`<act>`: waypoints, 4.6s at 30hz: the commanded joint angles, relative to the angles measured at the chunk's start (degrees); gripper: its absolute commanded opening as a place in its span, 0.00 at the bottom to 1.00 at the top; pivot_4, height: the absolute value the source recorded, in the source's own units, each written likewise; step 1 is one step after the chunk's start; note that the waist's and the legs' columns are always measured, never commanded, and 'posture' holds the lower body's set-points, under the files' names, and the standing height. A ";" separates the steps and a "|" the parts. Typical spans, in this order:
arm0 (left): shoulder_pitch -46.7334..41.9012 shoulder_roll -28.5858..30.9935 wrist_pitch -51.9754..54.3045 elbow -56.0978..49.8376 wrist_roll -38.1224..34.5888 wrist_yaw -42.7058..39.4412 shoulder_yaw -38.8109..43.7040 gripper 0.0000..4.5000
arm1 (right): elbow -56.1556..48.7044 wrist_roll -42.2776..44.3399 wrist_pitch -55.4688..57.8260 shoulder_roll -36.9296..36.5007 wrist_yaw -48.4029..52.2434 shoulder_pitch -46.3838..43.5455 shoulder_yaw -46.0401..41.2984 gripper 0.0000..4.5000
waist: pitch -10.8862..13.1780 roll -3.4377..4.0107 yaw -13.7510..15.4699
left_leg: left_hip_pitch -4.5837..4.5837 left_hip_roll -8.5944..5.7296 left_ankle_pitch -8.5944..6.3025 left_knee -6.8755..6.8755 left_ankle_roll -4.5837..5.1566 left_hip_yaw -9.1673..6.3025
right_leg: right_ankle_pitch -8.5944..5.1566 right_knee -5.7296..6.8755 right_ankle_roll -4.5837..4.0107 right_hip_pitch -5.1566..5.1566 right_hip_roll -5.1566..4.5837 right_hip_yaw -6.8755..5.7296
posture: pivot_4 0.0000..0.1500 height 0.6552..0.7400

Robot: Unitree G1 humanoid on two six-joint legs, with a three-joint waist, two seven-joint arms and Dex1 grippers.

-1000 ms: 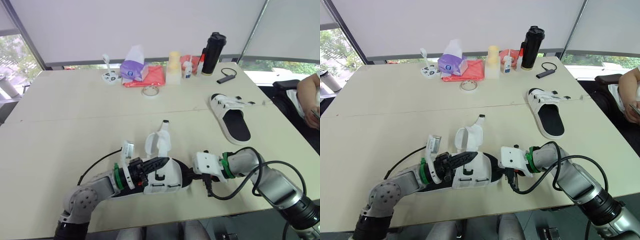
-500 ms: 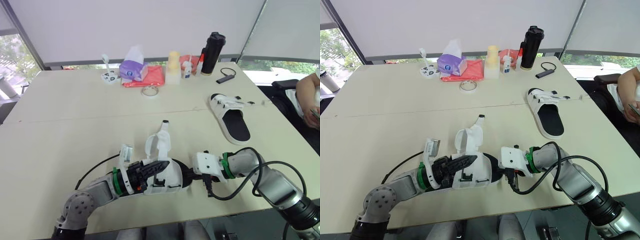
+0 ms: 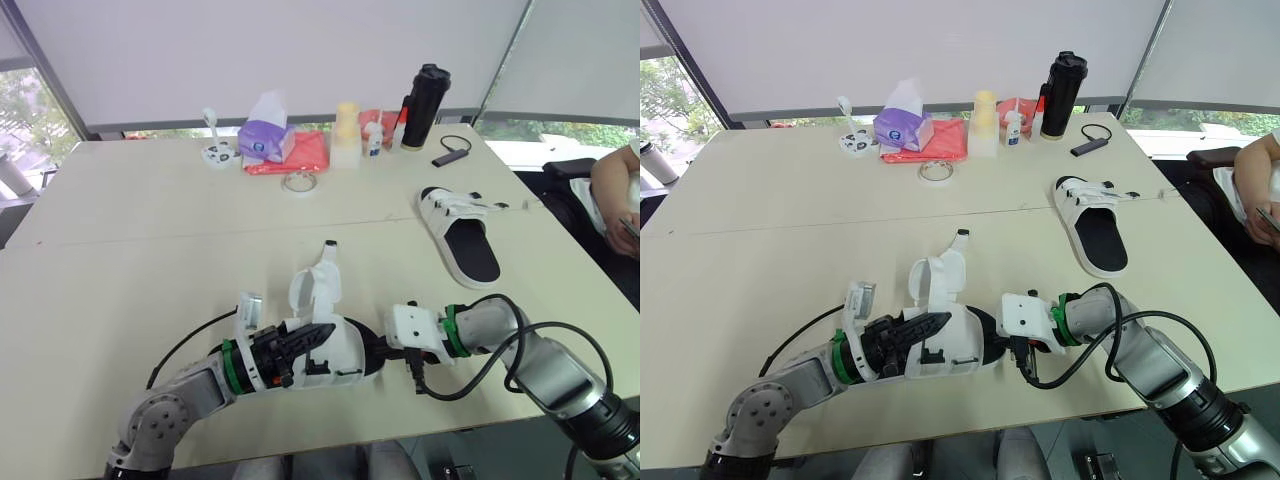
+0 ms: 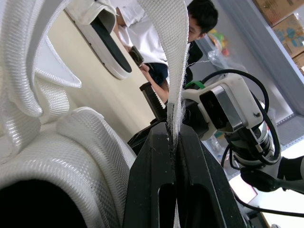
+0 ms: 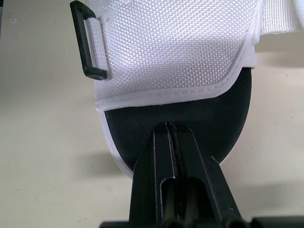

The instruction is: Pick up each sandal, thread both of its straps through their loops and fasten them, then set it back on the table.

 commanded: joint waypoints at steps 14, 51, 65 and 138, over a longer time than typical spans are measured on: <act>1.65 2.13 0.63 -2.84 -1.12 -2.72 -0.82 0.01 | 3.23 -3.46 1.85 -0.83 -0.62 1.75 1.94 0.00 | 0.00 0.00 0.00 | -0.03 0.02 -0.01 0.00 0.00 0.02 | 0.00 -0.05 0.00 -0.03 -0.01 0.00 | 1.00 1.00; 4.68 21.98 -3.39 -7.48 4.62 -20.86 0.92 0.93 | 3.89 -3.44 1.88 -0.44 -0.67 1.09 2.26 0.00 | -0.02 0.05 0.19 | -0.02 0.37 -0.06 -0.40 -0.06 0.39 | 0.08 -0.04 -0.14 -0.44 -0.02 -0.04 | 1.00 1.00; 8.91 35.66 -1.76 -11.17 2.42 -29.30 7.93 0.93 | 4.77 -3.61 0.72 -0.46 -0.58 0.91 2.55 0.00 | -0.01 0.07 0.15 | -0.01 0.51 -0.08 -0.45 -0.08 0.74 | 0.11 -0.05 -0.18 -0.58 -0.15 -0.01 | 1.00 1.00; 6.97 20.88 -11.98 -4.00 23.55 -24.48 -11.84 0.93 | 0.07 -4.10 3.73 -0.72 -0.44 2.01 1.47 0.00 | -1.17 0.84 1.62 | 0.12 1.00 -0.27 -0.37 0.25 1.69 | 0.21 -0.50 -0.25 -0.41 -0.86 -1.56 | 1.00 1.00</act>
